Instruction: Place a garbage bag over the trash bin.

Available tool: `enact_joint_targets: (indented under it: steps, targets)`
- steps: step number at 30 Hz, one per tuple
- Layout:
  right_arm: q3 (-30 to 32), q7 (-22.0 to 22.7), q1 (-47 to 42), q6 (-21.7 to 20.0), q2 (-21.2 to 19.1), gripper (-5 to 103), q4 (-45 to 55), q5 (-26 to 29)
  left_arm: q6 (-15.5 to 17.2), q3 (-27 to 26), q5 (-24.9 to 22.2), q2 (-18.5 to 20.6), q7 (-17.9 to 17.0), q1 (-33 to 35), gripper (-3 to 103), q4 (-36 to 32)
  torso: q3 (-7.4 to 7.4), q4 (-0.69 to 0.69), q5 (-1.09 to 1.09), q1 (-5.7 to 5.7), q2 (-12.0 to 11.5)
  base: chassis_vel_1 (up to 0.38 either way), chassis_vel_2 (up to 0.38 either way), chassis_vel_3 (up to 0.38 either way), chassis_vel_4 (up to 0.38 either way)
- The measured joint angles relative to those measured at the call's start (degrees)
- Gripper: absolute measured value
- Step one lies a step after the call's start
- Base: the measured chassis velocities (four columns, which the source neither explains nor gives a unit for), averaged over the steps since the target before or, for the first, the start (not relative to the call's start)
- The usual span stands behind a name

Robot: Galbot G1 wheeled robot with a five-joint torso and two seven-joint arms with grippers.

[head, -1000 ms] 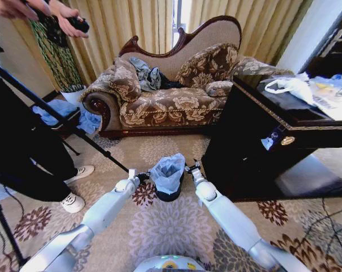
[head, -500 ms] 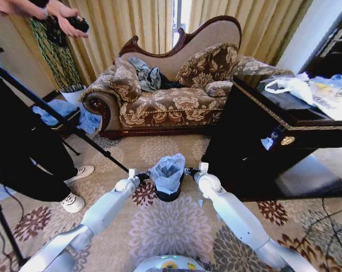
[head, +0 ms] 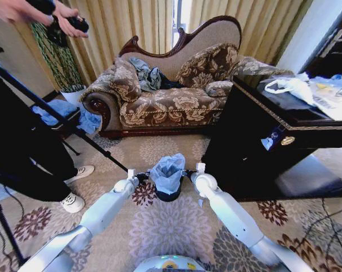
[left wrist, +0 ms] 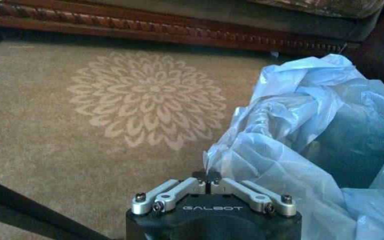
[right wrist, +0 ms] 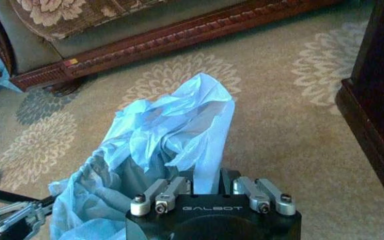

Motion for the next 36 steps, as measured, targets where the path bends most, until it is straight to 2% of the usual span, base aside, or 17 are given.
enact_joint_targets:
  steps: [3,5,8,12,18,25,36]
  targets:
    - [-0.03,-0.54,0.48,-0.19,0.56,21,-1.13,-0.04,-0.11,0.09,0.05,-0.1,0.07,-0.09,0,0.12,0.0,-0.01,0.0,0.0,0.0,0.0,0.0,0.0,0.0]
    - [-0.04,-0.68,0.59,-0.17,0.76,21,-1.49,-0.21,-0.13,0.1,0.05,-0.1,0.08,-0.11,0,0.17,0.0,0.0,0.0,0.0,0.0,0.0,0.0,0.0,0.0]
    - [-0.11,-1.15,0.91,-0.12,1.14,6,-2.26,-0.54,-0.18,0.15,0.09,-0.08,0.12,-0.14,0,0.27,0.0,0.0,0.0,0.0,0.0,0.0,0.0,0.0,0.0]
    - [-0.21,-1.35,1.06,-0.17,0.96,1,-2.36,-0.41,-0.23,0.19,0.1,0.01,0.15,-0.23,0,0.38,0.0,0.0,0.0,0.0,0.0,0.0,0.0,0.0,0.0]
    - [-0.23,-1.35,1.06,-0.12,0.49,0,-2.18,-0.62,-0.27,0.2,0.09,0.08,0.2,-0.25,0,0.38,0.0,0.0,0.0,0.0,0.0,0.0,0.0,0.0,0.0]
    - [0.05,-2.21,1.16,1.07,-1.11,0,-1.91,-4.15,-0.33,0.23,-0.04,0.26,0.22,-0.5,0,0.25,0.0,0.0,0.0,0.0,0.0,0.0,0.0,0.0,0.0]
    - [1.39,-2.9,-1.15,1.14,-3.32,0,-0.83,-6.07,-0.26,0.63,-0.15,0.52,0.2,-0.62,0,-0.69,0.0,0.0,0.01,0.0,0.0,0.0,0.0,0.0,0.0]
